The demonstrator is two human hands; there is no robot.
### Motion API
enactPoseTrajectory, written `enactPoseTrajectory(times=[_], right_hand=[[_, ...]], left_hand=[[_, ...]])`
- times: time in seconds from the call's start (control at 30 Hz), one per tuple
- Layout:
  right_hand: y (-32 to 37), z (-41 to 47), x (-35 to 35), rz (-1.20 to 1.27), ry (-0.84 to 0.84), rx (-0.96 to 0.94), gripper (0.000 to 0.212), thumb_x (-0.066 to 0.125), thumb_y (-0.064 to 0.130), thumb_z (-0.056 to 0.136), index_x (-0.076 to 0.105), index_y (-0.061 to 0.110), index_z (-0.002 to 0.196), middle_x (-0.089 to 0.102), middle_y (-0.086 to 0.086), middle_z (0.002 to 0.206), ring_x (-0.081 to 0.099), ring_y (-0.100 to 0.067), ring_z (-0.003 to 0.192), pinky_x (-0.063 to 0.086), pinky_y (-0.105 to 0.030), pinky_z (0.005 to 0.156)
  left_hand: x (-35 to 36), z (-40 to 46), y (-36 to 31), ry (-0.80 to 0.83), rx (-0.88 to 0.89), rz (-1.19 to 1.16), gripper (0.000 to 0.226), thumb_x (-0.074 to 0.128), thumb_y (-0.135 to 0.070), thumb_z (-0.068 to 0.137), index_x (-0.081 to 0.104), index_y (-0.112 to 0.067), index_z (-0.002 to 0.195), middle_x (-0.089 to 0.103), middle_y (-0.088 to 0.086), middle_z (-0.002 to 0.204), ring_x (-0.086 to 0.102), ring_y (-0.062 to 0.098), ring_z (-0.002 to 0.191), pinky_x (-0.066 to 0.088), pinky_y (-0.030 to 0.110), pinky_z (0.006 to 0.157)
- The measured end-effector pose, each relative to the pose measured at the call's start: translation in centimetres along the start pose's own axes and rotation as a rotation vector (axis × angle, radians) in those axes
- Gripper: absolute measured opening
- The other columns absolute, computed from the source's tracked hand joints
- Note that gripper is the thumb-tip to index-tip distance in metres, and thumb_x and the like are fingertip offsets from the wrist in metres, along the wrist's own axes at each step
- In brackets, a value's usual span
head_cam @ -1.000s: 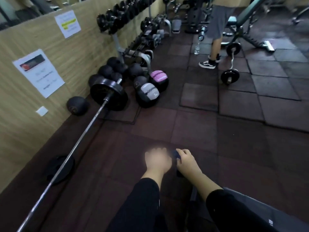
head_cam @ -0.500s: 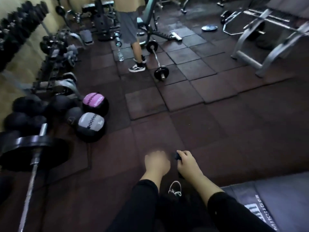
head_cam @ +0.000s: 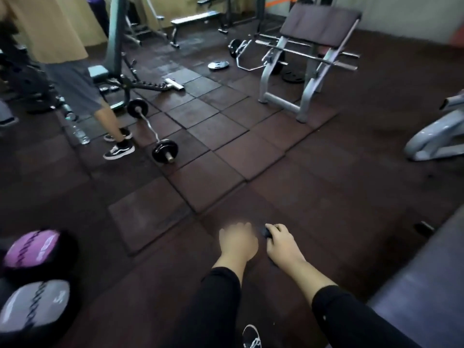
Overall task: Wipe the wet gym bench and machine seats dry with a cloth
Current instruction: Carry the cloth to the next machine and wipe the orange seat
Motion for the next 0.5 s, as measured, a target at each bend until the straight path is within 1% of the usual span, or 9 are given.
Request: enactPoseTrajectory(times=[0.23,0.33,0.5], right_hand=[[-1.5,9.7,-4.5,0.034,-0.098,0.168,0.047,0.041,0.014,0.096,0.036,0.016,0.142,0.033,-0.007,0.144,0.041,-0.032,0.125,0.037,-0.039,0.104],[-2.3,14.5,-6.2,0.033,-0.123,0.209,0.046,0.041,0.013,0.096,0.035,0.017,0.142,0.032,-0.007,0.144,0.041,-0.034,0.125,0.036,-0.038,0.104],[-3.8,21.2,-10.1,0.114,-0.231,0.352,0.046,0.04,0.012,0.096,0.036,0.016,0.141,0.032,-0.007,0.144,0.041,-0.034,0.124,0.037,-0.037,0.102]], left_hand=[[-4.8,12.0,-3.6,0.014,0.192,0.08,0.043,0.035,-0.036,0.099,0.044,-0.019,0.138,0.052,0.003,0.135,0.048,0.025,0.123,0.034,0.042,0.096],[-6.7,18.1,-5.1,0.048,0.254,0.123,0.044,0.035,-0.037,0.099,0.042,-0.02,0.14,0.051,0.003,0.137,0.047,0.025,0.125,0.034,0.043,0.098],[-10.1,27.1,-8.4,0.065,0.392,0.187,0.045,0.033,-0.036,0.099,0.04,-0.021,0.141,0.049,0.002,0.139,0.044,0.024,0.127,0.032,0.043,0.1]])
Point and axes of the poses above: each hand's wrist, its own z-axis towards the middle knuckle, its own x-axis out of the palm, y = z × x, the point moved 2 cm from there along z, towards the middle knuckle
